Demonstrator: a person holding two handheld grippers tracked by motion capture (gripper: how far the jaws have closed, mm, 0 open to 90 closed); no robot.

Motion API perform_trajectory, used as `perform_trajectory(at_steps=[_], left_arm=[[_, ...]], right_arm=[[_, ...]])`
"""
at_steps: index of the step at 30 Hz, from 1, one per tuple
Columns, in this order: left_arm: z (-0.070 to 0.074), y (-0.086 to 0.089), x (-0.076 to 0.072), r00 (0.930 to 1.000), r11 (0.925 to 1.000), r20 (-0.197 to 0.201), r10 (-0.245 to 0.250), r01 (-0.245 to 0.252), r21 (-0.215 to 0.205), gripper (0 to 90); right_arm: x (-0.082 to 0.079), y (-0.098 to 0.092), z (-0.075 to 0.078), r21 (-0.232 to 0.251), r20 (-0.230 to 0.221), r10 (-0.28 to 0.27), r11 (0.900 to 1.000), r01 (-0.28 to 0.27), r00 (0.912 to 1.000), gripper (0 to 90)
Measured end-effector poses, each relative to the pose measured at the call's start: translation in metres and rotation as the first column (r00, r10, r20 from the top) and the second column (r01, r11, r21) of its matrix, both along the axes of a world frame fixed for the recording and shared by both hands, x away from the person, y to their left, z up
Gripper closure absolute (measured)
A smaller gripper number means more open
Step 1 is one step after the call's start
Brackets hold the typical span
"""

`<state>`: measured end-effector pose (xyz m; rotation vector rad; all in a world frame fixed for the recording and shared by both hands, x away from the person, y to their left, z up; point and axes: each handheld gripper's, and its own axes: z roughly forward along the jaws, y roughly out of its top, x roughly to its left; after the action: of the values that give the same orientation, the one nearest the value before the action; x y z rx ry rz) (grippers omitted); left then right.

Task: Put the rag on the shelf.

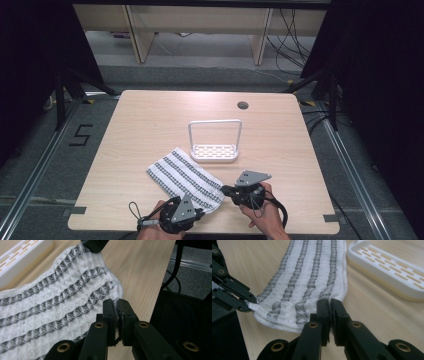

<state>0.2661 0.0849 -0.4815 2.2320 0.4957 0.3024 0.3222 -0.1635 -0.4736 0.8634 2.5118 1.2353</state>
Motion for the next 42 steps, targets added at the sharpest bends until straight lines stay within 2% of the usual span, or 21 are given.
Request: perform_trajectory(at_steps=[1,3,7,8,9,11,12,13,16,19,20,21,22,25,26,29,30,33,34,39,42], left_arm=[[0.003,0.002,0.0,0.9999,0.9998,0.013,-0.001,0.001,0.019,85.0],[0.005,0.002,-0.001,1.0,1.0,-0.002,0.004,-0.004,0.0,85.0],[0.02,0.006,0.0,0.9997,0.9999,0.024,0.001,-0.001,-0.011,85.1],[0.026,0.006,0.0,0.9999,0.9995,0.015,0.001,-0.001,-0.031,85.2],[0.035,0.006,0.001,0.9993,0.9986,0.037,0.002,0.0,-0.052,85.2],[0.046,0.008,0.001,0.999,0.9987,0.044,-0.009,0.011,-0.05,85.2],[0.046,0.008,0.001,0.999,0.9987,0.044,-0.009,0.011,-0.05,85.2],[0.062,0.013,0.003,0.9982,0.9988,0.058,-0.014,0.017,-0.046,85.2],[0.078,0.018,0.006,0.9975,0.9982,0.07,-0.001,0.005,-0.059,85.2],[0.086,0.021,0.01,0.998,0.9977,0.063,-0.008,0.012,-0.067,85.2],[0.093,0.024,0.014,0.9977,0.998,0.067,0.002,0.002,-0.063,85.2],[0.093,0.024,0.014,0.9977,0.998,0.067,0.002,0.002,-0.063,85.2],[0.099,0.027,0.018,0.9978,0.9958,0.065,0.015,-0.009,-0.091,85.3],[0.109,0.03,0.021,0.9974,0.9959,0.071,0.014,-0.007,-0.091,85.3],[0.119,0.032,0.023,0.9968,0.994,0.077,0.023,-0.015,-0.108,85.3],[0.129,0.033,0.024,0.9949,0.9931,0.097,0.027,-0.015,-0.116,85.4],[0.142,0.035,0.027,0.9934,0.9918,0.112,0.027,-0.012,-0.127,85.5],[0.161,0.036,0.033,0.9901,0.9904,0.136,0.034,-0.016,-0.138,85.5],[0.168,0.036,0.036,0.9886,0.9894,0.146,0.038,-0.017,-0.144,85.5],[0.185,0.034,0.049,0.9854,0.9888,0.164,0.047,-0.023,-0.148,85.5],[0.188,0.034,0.056,0.9849,0.9873,0.163,0.059,-0.033,-0.155,85.5]], right_arm=[[-0.002,0.001,0.002,0.019,-0.027,-0.013,1.0,0.013,0.9996,86.5],[-0.002,0.0,0.005,0.023,-0.015,-0.011,1.0,0.012,0.9998,86.5],[-0.003,0.001,0.019,0.03,0.015,-0.015,0.999,0.015,0.9998,86.5],[-0.003,0.002,0.029,0.041,0.034,-0.007,0.999,0.006,0.9994,86.6],[-0.004,0.003,0.034,0.051,0.035,-0.011,0.999,0.009,0.9993,86.6],[-0.004,0.003,0.044,0.064,0.054,-0.001,0.998,-0.002,0.9985,86.7],[-0.003,0.004,0.05,0.075,0.069,0.006,0.997,-0.011,0.9976,86.7],[-0.004,0.004,0.056,0.082,0.075,0.011,0.996,-0.017,0.9971,86.7],[-0.004,0.003,0.072,0.115,0.085,0.006,0.993,-0.016,0.9964,86.6],[-0.003,0.002,0.083,0.118,0.09,0.015,0.993,-0.025,0.9959,86.7],[-0.004,0.003,0.092,0.133,0.063,0.014,0.991,-0.022,0.9979,86.7],[-0.004,0.003,0.092,0.133,0.063,0.014,0.991,-0.022,0.9979,86.7],[-0.003,0.003,0.101,0.139,0.069,0.015,0.99,-0.024,0.9975,86.7],[-0.002,0.004,0.108,0.139,0.088,0.022,0.99,-0.034,0.9959,86.7],[-0.001,0.005,0.118,0.129,0.126,0.034,0.99,-0.051,0.9914,86.8],[-0.003,0.008,0.133,0.13,0.131,0.04,0.99,-0.057,0.9906,86.8],[-0.003,0.008,0.14,0.131,0.146,0.04,0.99,-0.06,0.9885,86.8],[-0.001,0.009,0.157,0.136,0.172,0.054,0.988,-0.078,0.9837,86.8],[-0.001,0.008,0.163,0.143,0.199,0.048,0.987,-0.077,0.9789,86.8],[0.002,0.006,0.186,0.148,0.245,0.036,0.986,-0.074,0.9688,86.9],[0.006,0.002,0.193,0.153,0.244,0.012,0.987,-0.05,0.9698,86.9]])
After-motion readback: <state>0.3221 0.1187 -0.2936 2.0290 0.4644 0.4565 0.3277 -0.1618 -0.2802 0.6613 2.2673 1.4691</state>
